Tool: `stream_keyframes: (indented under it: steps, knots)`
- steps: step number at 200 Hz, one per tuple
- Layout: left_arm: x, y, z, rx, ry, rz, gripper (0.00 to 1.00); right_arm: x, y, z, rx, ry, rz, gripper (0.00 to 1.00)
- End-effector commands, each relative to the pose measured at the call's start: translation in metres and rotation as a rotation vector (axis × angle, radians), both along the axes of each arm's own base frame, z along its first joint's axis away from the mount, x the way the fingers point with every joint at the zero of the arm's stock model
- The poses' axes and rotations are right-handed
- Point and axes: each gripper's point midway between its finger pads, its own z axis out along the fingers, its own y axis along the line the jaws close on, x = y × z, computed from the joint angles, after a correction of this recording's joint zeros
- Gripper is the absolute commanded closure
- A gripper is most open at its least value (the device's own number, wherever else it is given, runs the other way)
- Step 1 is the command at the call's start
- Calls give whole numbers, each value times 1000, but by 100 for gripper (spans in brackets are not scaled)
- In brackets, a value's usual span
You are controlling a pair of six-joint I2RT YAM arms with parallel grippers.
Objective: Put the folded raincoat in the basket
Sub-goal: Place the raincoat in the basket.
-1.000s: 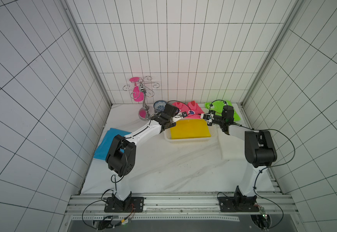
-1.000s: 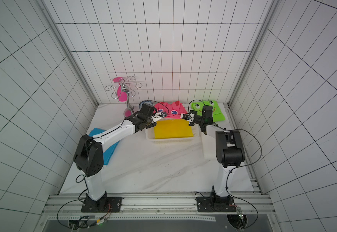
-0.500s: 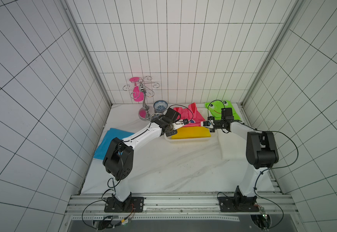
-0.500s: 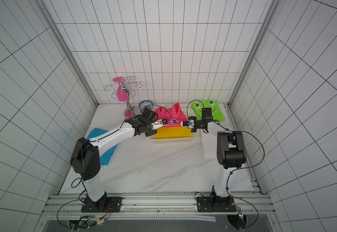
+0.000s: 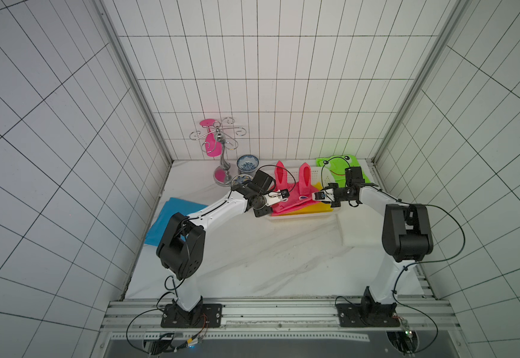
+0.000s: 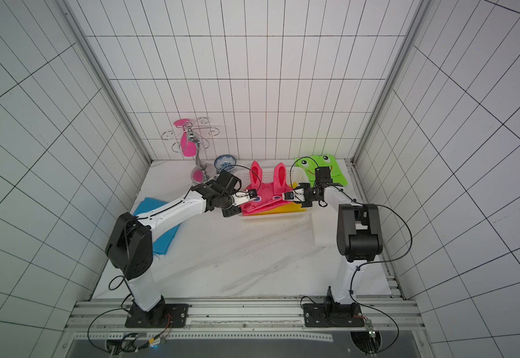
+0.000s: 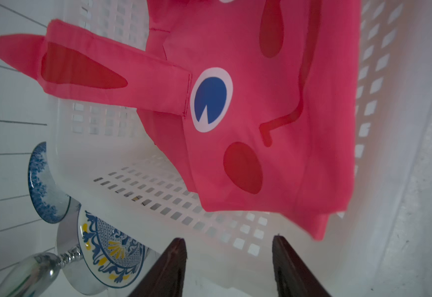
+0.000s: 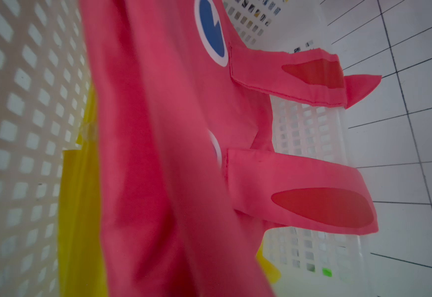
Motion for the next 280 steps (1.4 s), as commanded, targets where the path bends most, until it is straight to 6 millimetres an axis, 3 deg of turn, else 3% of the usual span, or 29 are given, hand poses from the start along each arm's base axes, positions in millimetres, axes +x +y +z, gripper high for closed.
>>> stream_keyframes:
  steps: [1,6,35,58,87,107,143,162,186,215,245,280]
  knots:
    - [-14,6,21,-64,60,6,31,-1,-20,9,-72,-6,-56,52]
    - [-16,7,26,-80,70,7,31,-3,-21,13,-70,-7,-58,47]
    - [-21,12,51,-205,182,38,30,-19,-25,32,-85,15,-73,44]
    - [-7,21,67,-285,207,143,30,-33,-31,45,-121,22,-100,43]
    - [15,28,61,-305,184,290,30,-49,-42,59,-160,33,-164,44]
    - [33,32,50,-337,157,420,30,-59,-39,76,-82,58,-249,44]
    - [55,34,28,-396,180,617,24,-47,-15,130,295,214,-699,48]
    - [66,43,17,-428,203,737,22,-39,-11,147,511,318,-1036,52]
    - [68,45,7,-474,285,818,21,-47,-22,129,643,579,-1454,58]
    - [65,38,-2,-495,345,826,20,-74,-33,95,473,777,-1681,58]
    - [66,36,-17,-484,373,840,25,-91,-25,76,307,882,-1706,60]
    - [66,32,-22,-496,396,836,27,-98,20,63,51,992,-1514,63]
